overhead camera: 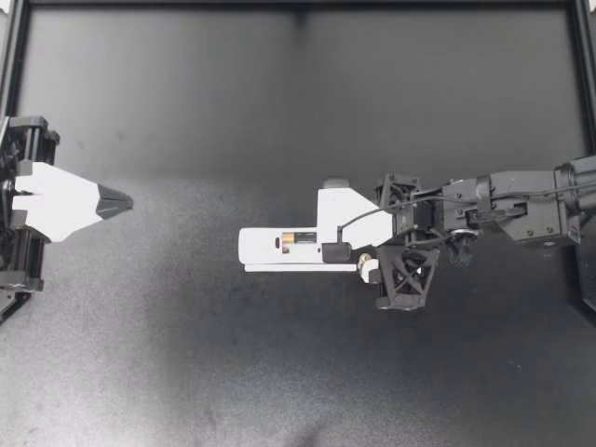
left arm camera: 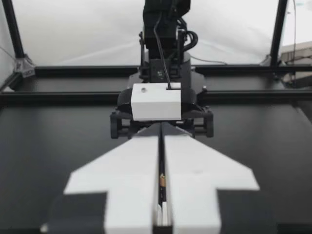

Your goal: Place the battery into the slot of the remote controller.

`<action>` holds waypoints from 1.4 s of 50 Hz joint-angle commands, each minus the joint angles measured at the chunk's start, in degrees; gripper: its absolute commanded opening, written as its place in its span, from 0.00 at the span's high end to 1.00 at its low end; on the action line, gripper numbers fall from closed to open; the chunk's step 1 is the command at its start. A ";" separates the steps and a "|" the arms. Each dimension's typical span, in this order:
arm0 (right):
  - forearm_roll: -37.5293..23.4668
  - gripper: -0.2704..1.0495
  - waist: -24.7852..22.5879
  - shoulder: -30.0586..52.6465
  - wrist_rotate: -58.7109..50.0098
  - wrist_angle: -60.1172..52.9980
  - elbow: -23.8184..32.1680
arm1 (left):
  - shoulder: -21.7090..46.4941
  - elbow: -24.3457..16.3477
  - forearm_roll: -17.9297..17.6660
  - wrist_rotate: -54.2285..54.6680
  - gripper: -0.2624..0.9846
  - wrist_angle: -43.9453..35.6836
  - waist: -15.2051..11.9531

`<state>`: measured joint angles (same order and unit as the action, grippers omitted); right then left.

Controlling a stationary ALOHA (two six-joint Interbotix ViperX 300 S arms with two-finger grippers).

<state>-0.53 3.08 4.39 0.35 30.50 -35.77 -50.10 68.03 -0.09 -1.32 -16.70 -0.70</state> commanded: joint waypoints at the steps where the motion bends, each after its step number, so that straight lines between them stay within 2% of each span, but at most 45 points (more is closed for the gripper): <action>1: -0.09 0.40 0.35 -0.53 0.09 -0.62 1.23 | 0.26 -0.70 -0.09 -0.09 0.92 -0.26 -0.09; 10: -0.09 0.44 0.44 -0.26 0.09 -0.53 1.23 | 0.26 -0.70 0.00 -0.09 0.92 -0.26 -0.18; 25: 0.00 0.62 0.26 0.09 0.09 -0.26 1.23 | 0.26 -0.70 -0.09 -0.09 0.92 -0.35 -0.18; 37: -0.09 0.73 0.35 -0.88 0.18 0.35 1.76 | 0.53 -0.70 -0.09 -0.09 0.92 -0.09 -0.18; 47: -0.26 0.75 0.35 -5.63 -0.09 0.62 1.85 | 5.54 -2.55 -0.09 -1.41 0.92 4.57 -0.88; 58: -0.26 0.75 0.44 -9.84 -0.26 -16.08 -4.31 | 15.12 -8.53 0.00 -1.93 0.92 13.89 -2.81; 70: -0.26 0.75 1.05 -10.20 -0.44 -40.87 -12.57 | 24.61 -12.92 -0.09 -1.58 0.92 17.23 -3.87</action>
<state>-0.70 3.25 -4.57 0.00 -2.46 -47.02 -27.95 57.57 -0.18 -2.99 0.18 -3.87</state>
